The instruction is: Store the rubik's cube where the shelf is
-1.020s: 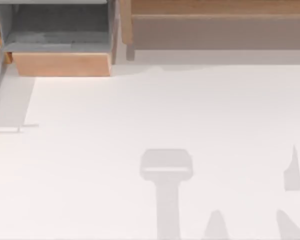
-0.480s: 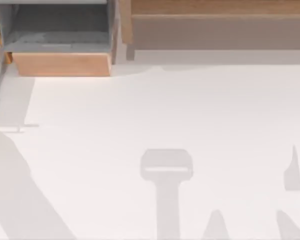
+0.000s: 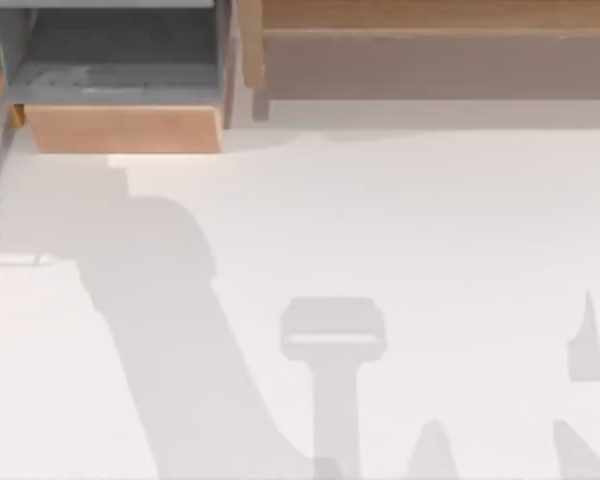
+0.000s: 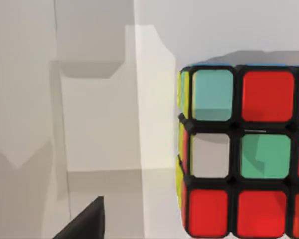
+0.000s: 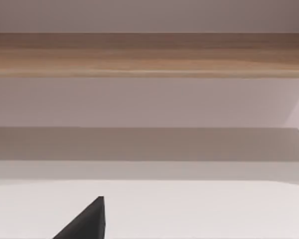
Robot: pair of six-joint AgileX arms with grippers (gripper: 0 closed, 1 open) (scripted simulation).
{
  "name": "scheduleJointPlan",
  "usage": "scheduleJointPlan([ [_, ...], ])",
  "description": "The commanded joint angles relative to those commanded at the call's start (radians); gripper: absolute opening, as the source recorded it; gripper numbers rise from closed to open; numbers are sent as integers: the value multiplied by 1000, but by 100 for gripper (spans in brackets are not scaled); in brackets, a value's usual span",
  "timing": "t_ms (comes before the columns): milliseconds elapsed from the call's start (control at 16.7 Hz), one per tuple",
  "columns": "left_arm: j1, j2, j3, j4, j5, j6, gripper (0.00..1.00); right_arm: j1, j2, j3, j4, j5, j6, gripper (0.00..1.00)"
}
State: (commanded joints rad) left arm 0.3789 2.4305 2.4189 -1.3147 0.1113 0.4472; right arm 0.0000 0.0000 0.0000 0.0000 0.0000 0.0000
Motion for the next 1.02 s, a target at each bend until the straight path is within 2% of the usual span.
scheduleJointPlan([
  [180,-23,22,17,-59,-20,-10,100,0,0,0,0,0,0,100],
  [540,-18,19,12,-55,-19,-9,100,0,0,0,0,0,0,100],
  [1020,-27,61,-92,84,-21,-15,100,0,0,0,0,0,0,100],
])
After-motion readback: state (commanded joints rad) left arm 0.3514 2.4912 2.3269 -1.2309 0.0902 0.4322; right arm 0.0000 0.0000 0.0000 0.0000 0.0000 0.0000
